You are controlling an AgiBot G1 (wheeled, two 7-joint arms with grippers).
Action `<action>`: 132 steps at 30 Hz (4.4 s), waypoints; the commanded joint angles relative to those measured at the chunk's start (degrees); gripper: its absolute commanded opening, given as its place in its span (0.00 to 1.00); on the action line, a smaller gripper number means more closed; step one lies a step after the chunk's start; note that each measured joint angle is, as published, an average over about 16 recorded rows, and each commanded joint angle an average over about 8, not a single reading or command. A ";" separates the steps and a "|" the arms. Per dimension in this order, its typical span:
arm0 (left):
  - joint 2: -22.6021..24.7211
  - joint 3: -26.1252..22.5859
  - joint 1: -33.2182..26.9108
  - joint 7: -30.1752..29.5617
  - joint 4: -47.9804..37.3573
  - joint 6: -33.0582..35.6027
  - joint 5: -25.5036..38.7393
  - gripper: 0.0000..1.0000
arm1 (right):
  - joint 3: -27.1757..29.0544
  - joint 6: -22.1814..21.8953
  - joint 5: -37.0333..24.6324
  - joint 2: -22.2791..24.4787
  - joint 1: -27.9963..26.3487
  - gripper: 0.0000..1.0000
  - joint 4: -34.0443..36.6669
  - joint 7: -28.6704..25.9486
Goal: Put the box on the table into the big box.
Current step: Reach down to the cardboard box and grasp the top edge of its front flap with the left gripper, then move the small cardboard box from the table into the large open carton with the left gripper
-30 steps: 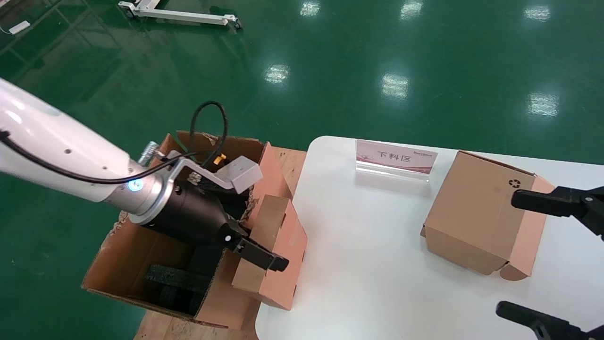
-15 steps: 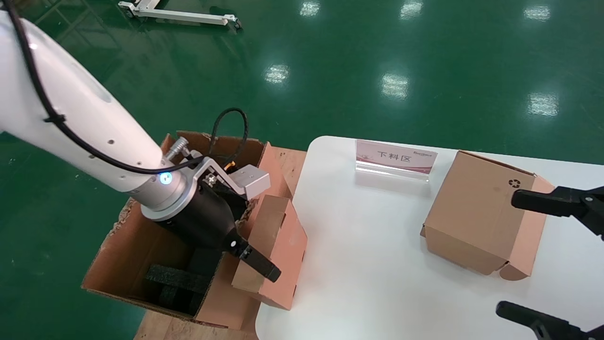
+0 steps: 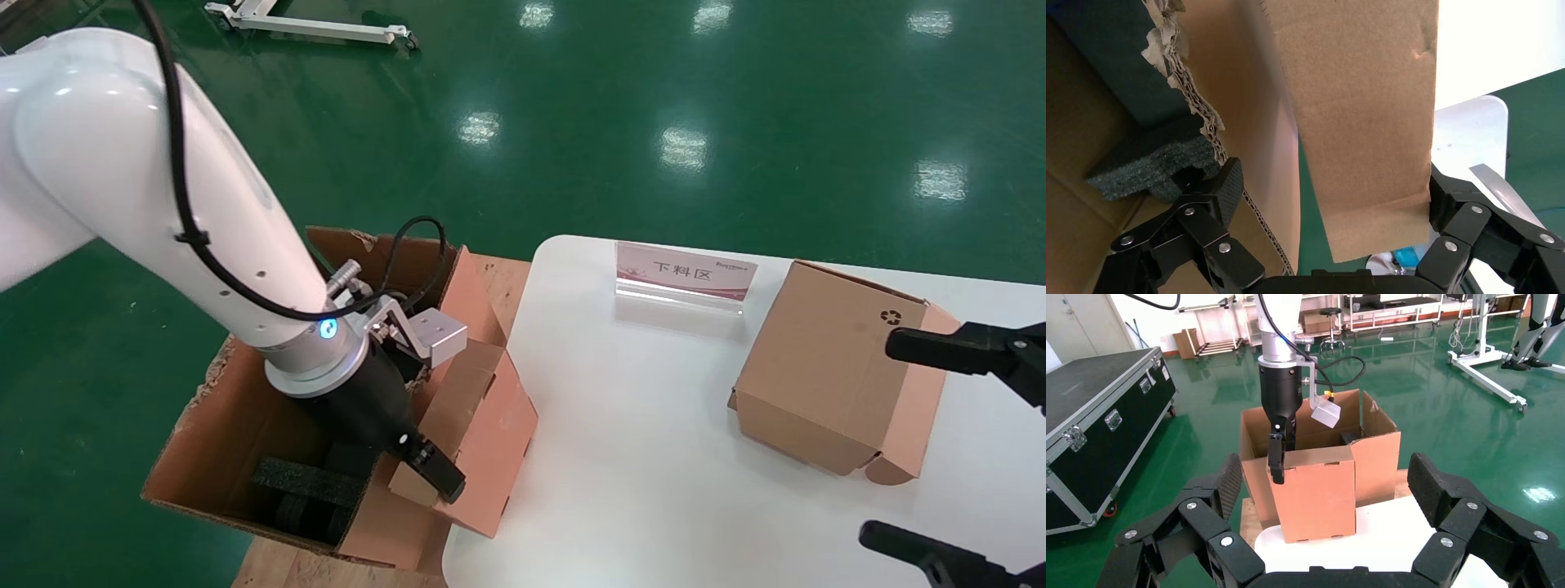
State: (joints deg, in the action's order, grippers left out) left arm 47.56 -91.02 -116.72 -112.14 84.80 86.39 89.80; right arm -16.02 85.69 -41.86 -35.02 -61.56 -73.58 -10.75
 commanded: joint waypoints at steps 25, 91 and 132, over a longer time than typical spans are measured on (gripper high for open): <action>6.17 -1.21 -0.13 -7.00 0.00 -0.62 2.51 0.00 | 0.00 0.00 0.00 0.00 0.00 0.75 0.00 0.00; 6.86 -1.53 -1.13 -6.97 -2.21 -2.41 5.06 0.00 | 0.00 -0.01 0.01 0.01 0.01 1.00 0.02 0.01; -3.41 15.43 -21.64 -0.13 -3.53 -1.42 25.80 0.00 | 0.00 -0.01 0.01 0.01 0.01 1.00 0.02 0.01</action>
State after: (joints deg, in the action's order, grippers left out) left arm 44.35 -75.96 -137.99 -112.16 81.28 85.49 115.28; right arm -16.02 85.68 -41.85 -35.01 -61.55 -73.56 -10.75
